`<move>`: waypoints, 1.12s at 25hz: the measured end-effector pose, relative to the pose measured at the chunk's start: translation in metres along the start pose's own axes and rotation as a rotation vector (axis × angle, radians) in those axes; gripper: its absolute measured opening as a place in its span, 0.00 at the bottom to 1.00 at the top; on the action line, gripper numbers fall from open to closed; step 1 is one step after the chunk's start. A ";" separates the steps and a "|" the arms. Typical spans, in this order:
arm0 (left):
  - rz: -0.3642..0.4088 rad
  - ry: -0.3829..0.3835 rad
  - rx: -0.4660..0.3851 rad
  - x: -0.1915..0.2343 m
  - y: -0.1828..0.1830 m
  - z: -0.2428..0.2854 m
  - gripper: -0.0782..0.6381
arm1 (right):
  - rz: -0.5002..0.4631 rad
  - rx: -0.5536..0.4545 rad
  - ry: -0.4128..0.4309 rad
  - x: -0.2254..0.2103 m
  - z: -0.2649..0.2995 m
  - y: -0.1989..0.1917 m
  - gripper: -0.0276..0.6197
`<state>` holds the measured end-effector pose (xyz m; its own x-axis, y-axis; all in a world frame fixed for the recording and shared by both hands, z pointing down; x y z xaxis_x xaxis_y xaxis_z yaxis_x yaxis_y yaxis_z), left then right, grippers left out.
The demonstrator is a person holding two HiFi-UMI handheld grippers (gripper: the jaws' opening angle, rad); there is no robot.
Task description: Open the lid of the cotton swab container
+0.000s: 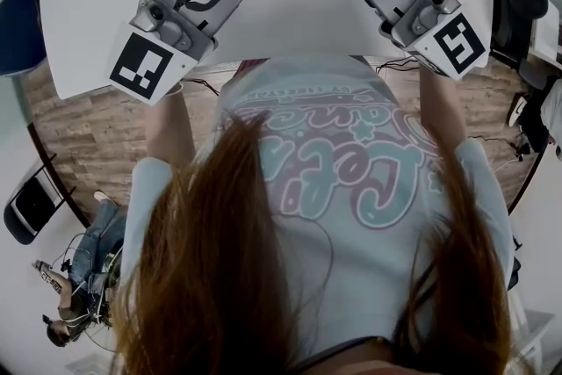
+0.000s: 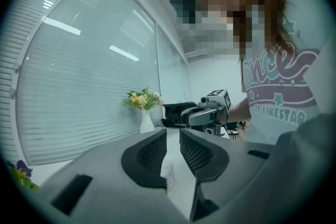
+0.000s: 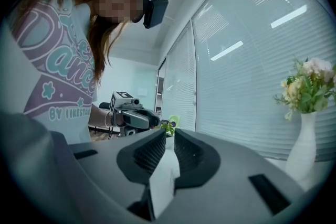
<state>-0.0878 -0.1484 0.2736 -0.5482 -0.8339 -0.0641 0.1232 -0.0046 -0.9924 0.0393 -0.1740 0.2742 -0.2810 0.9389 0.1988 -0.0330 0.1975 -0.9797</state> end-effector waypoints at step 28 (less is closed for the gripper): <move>-0.017 0.004 0.010 -0.005 -0.008 0.001 0.12 | 0.006 -0.017 0.004 0.004 0.004 0.003 0.05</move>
<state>-0.0850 -0.1444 0.2815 -0.5538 -0.8313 -0.0478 0.1224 -0.0245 -0.9922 0.0346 -0.1707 0.2721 -0.2772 0.9412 0.1933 -0.0155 0.1968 -0.9803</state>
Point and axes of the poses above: the fingertips, and each gripper's own axes: z forward along the fingers, x to its left, y out of its top, the point moved 3 cm from there along -z, backward along the fingers, and after that the axes turned 5 degrees about -z, right-handed, at the moved point
